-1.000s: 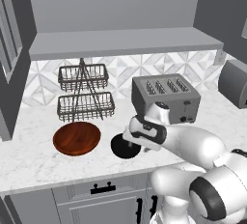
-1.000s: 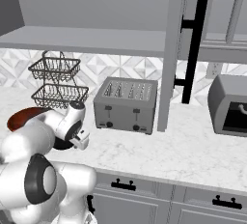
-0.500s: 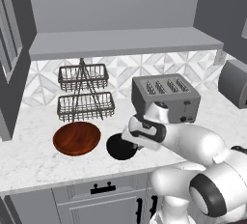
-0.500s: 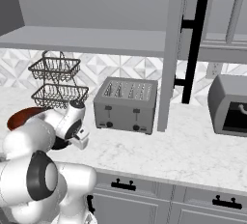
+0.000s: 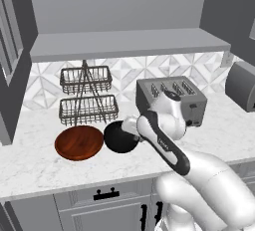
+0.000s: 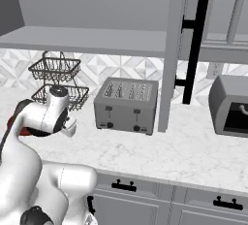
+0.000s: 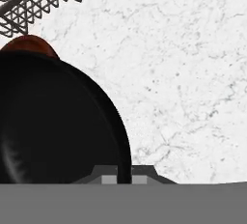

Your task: Pick up the bowls on the counter and stack them on top of one another in the open cabinet. Place the smaller bowl on top of the larger bowl.

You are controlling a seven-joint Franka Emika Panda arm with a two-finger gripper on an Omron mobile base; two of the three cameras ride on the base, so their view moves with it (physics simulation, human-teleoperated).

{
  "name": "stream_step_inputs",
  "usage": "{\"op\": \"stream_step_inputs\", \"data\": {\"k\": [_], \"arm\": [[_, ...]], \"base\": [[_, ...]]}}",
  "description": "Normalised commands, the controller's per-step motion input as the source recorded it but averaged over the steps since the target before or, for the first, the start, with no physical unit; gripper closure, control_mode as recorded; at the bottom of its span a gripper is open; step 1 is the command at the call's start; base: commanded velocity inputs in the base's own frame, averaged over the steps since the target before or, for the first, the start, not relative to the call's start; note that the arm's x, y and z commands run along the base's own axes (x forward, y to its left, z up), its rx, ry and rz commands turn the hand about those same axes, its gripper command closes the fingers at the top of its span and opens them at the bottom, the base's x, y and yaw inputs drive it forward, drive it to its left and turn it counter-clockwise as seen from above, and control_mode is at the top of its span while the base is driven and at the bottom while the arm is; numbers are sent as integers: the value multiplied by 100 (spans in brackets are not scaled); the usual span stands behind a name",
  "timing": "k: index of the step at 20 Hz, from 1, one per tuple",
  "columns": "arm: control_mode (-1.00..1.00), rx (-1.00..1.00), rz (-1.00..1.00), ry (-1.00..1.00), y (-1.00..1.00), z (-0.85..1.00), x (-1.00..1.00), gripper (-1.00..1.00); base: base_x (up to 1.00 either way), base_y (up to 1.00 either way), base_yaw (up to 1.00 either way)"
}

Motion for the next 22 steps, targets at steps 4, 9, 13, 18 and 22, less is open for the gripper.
{"op": "stream_step_inputs", "data": {"k": [4,9,13,18,22], "arm": [[-100,5,0,-2,100,49,9,100],[-100,3,-6,0,94,19,51,100],[-100,0,-16,3,50,-6,56,100],[-100,-5,-12,7,17,-17,38,100],[-100,-3,-2,5,1,-35,-1,100]], "base": [[0,0,0],[0,0,0],[0,0,0],[0,0,0],[0,0,0]]}}
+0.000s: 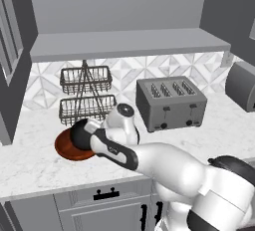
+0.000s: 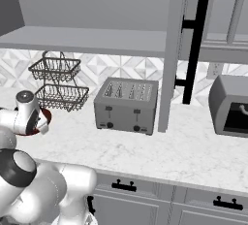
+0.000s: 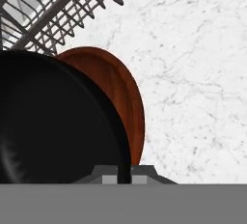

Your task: Pick up the bowls on the counter and stack them on top of one another in the open cabinet. Place the smaller bowl on top of the larger bowl.

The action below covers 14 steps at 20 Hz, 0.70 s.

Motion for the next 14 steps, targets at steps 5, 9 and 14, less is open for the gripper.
{"op": "stream_step_inputs", "data": {"k": [5,9,14], "arm": [[-100,0,0,8,24,-30,-1,100],[-100,0,0,15,32,-6,9,100],[-100,0,0,11,23,-6,16,100]], "base": [[0,0,0],[0,0,0],[0,0,0]]}}
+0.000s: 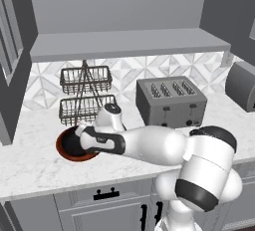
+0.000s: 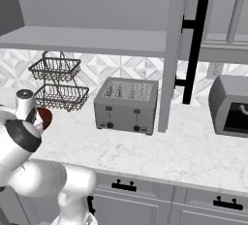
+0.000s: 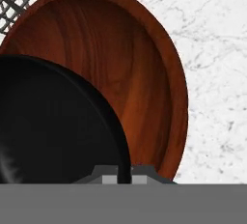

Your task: Pick up the bowls on the counter and stack them on top of one another in the open cabinet. Place the smaller bowl on top of the larger bowl.

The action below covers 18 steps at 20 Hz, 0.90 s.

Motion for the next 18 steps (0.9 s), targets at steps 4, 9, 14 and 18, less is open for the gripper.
{"op": "stream_step_inputs", "data": {"k": [4,9,14,18], "arm": [[-100,0,-1,4,3,-7,10,100],[-100,0,-3,0,-8,-6,-1,-100],[-100,1,-7,0,-35,7,0,-100],[-100,13,-2,0,-77,19,-5,-100]], "base": [[0,0,0],[0,0,0],[0,0,0],[0,0,0]]}}
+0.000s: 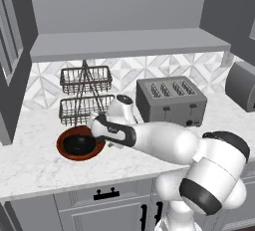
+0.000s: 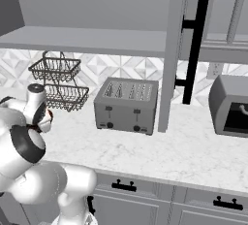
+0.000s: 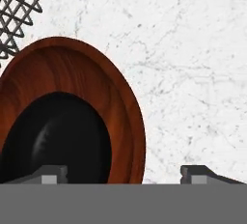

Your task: Pick up the bowls on the counter and stack them on top of one another in the open cabinet. Place the smaller bowl on top of the larger bowl.

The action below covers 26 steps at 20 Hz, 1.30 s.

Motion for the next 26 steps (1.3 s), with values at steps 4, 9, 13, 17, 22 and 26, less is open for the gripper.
{"op": "stream_step_inputs", "data": {"k": [4,9,13,17,22,26], "arm": [[-100,15,0,8,-39,-36,28,-100],[-100,5,10,2,20,-55,35,-100],[-100,0,13,-5,53,-34,8,-100],[-100,0,10,-12,50,-22,0,-100],[-100,0,2,-10,14,-11,0,-100],[-100,0,0,-3,-1,-14,-1,100]], "base": [[0,0,0],[0,0,0],[0,0,0],[0,0,0],[0,0,0],[0,0,0]]}}
